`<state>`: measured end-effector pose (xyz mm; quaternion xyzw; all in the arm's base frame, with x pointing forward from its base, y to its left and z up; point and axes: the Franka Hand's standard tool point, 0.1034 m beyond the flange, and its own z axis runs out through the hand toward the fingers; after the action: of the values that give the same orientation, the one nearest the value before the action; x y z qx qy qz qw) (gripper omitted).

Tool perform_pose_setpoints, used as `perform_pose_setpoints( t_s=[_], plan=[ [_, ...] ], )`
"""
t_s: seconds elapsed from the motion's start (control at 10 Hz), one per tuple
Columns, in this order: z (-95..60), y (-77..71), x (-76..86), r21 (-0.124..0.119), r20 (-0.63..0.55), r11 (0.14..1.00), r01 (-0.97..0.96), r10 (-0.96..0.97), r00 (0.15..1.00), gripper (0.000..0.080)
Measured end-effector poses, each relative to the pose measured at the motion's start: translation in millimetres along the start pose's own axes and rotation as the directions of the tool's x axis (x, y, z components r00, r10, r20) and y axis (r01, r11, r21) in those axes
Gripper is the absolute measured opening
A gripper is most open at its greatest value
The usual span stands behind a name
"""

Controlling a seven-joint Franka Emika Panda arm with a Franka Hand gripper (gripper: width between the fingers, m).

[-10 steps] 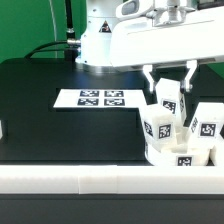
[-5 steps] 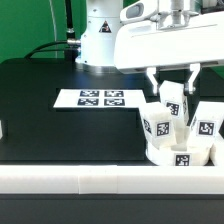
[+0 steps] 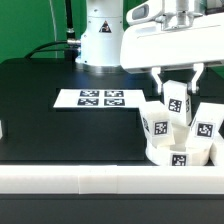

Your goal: Assemble stool

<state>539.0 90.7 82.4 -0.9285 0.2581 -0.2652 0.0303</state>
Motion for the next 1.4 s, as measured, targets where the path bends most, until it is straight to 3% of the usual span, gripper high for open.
perform_pose_setpoints(
  t_s=[0.1, 0.2, 0.6, 1.1, 1.4],
  plan=[
    [1.0, 1.4, -0.7, -0.003, 0.002, 1.000, 0.000, 0.000, 1.000, 0.0507],
    [1.6, 2.8, -0.4, -0.005, 0.004, 1.000, -0.002, 0.002, 1.000, 0.0603],
    [1.3, 11.6, 8.5, -0.012, 0.010, 1.000, -0.007, 0.007, 1.000, 0.0647],
    [-12.1, 29.0, 37.7, -0.009, 0.012, 1.000, -0.017, 0.017, 1.000, 0.0648],
    [-8.9, 36.3, 37.9, -0.019, 0.037, 0.999, -0.033, 0.033, 0.999, 0.0648]
  ],
)
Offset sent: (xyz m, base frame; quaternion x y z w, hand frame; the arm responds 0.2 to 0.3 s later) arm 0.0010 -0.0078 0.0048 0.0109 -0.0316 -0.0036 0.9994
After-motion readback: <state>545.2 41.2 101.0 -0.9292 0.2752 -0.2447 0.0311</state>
